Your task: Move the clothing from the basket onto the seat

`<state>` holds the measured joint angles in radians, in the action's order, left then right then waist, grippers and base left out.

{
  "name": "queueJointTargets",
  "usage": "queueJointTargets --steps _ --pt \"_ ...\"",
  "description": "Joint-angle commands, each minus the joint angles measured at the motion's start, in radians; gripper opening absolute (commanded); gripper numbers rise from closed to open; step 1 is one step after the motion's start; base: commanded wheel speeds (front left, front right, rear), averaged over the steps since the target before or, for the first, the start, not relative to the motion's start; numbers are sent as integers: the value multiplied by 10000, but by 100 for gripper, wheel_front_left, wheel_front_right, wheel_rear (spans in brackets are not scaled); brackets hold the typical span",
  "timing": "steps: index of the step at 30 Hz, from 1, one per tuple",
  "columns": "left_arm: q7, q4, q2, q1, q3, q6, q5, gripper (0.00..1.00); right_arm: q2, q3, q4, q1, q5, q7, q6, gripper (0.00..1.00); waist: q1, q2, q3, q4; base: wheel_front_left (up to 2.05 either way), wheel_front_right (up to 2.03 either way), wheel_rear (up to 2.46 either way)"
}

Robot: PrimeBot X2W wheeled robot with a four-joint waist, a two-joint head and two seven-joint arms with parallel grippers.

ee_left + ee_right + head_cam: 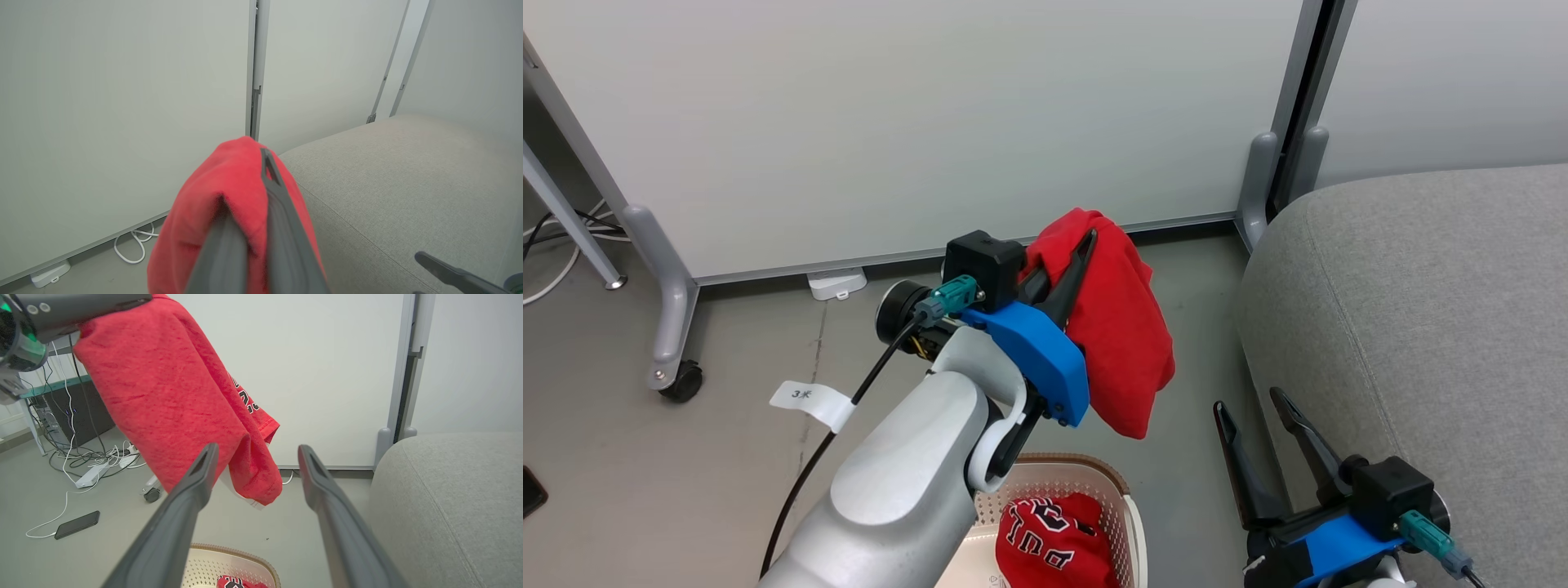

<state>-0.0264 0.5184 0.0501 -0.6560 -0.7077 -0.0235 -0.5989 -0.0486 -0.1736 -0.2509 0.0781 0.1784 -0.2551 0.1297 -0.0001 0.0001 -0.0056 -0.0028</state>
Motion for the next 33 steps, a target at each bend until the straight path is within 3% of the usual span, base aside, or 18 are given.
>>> queueJointTargets --steps 1,9,18,33 --pt "11 -51 9 -108 -19 68 -27 0 -32 -21 -9 -54 26 40 19 100 1 -1 -10 1 0 0 0" --pt "18 17 7 -121 -174 196 -199 0 -32 -142 13 -17 -27 108 20 100 1 -1 19 -28 0 0 0" --pt "-39 190 8 -339 -334 258 -342 0 -35 -1308 -202 737 -130 343 13 100 1 -1 272 -216 0 0 0" --pt "-207 192 9 -841 -1076 485 -986 0 -34 -2259 -2229 2748 -201 527 13 100 1 -1 577 -289 0 0 0"
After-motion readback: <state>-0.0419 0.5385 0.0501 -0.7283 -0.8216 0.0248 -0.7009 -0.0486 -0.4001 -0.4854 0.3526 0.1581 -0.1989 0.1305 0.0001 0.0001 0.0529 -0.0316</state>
